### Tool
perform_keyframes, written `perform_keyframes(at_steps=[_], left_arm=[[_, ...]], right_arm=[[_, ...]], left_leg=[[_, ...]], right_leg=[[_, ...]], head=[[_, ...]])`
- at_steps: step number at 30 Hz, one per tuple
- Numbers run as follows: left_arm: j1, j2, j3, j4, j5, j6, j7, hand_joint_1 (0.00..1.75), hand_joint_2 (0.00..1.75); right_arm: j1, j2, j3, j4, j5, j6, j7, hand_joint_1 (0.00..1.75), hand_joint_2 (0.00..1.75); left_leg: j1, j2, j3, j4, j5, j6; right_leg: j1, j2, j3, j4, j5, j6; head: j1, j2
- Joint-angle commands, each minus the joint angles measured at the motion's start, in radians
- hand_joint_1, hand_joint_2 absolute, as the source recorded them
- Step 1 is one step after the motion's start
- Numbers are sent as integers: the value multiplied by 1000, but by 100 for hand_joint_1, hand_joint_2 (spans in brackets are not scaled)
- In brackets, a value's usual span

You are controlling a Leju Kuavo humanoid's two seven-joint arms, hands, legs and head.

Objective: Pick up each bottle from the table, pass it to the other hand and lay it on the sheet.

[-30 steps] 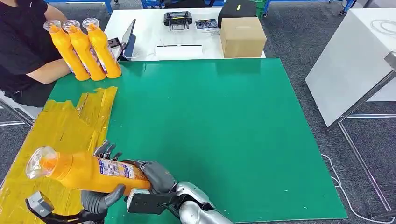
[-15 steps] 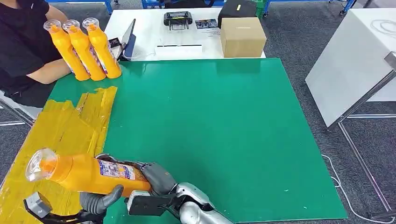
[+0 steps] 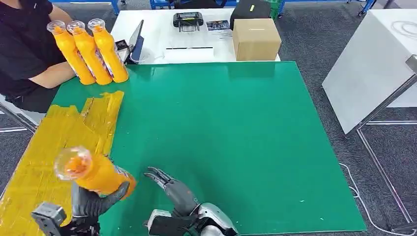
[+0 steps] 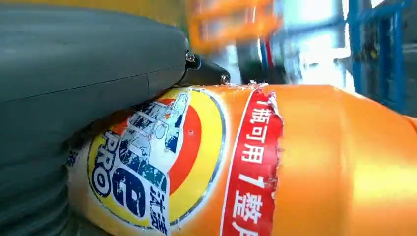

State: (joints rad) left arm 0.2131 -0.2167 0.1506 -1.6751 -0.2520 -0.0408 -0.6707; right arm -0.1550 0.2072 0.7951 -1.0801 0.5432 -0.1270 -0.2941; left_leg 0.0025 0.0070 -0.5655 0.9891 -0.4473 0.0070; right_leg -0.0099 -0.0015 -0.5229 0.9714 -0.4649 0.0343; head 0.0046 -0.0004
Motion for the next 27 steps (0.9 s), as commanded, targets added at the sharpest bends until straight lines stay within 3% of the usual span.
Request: perform_keyframes(at_steps=[1,4,10,20,27], left_arm=[[-80,94,121,118,-293,241,20,175,175],[-72,141,146,184,-601,488,69,175,175],[-78,186,149,304,-875,630,177,175,175],[-113,248,95,491,-1047,621,268,175,175],[-113,248,95,491,-1047,621,268,175,175]], right_arm=[[60,-82,-107,-174,-2,4,-1,0,0],[65,-114,-139,-231,-37,5,-23,0,0],[68,-142,-179,-285,-75,19,-42,0,0],[33,-141,-169,-262,-86,29,-49,0,0],[33,-141,-169,-262,-86,29,-49,0,0]], left_leg=[[1,-2,2,-1,1,0],[0,-1,2,-2,0,0],[0,-1,3,-2,0,0],[0,-1,2,-2,1,0],[1,-2,3,-1,0,0]], right_leg=[[1,-2,2,-2,0,-1],[1,-1,3,-2,0,0],[0,-1,3,-2,0,0],[0,-1,2,-1,0,0],[1,-2,4,-2,-1,-1]], head=[[0,0],[0,0],[0,0],[0,0],[0,0]])
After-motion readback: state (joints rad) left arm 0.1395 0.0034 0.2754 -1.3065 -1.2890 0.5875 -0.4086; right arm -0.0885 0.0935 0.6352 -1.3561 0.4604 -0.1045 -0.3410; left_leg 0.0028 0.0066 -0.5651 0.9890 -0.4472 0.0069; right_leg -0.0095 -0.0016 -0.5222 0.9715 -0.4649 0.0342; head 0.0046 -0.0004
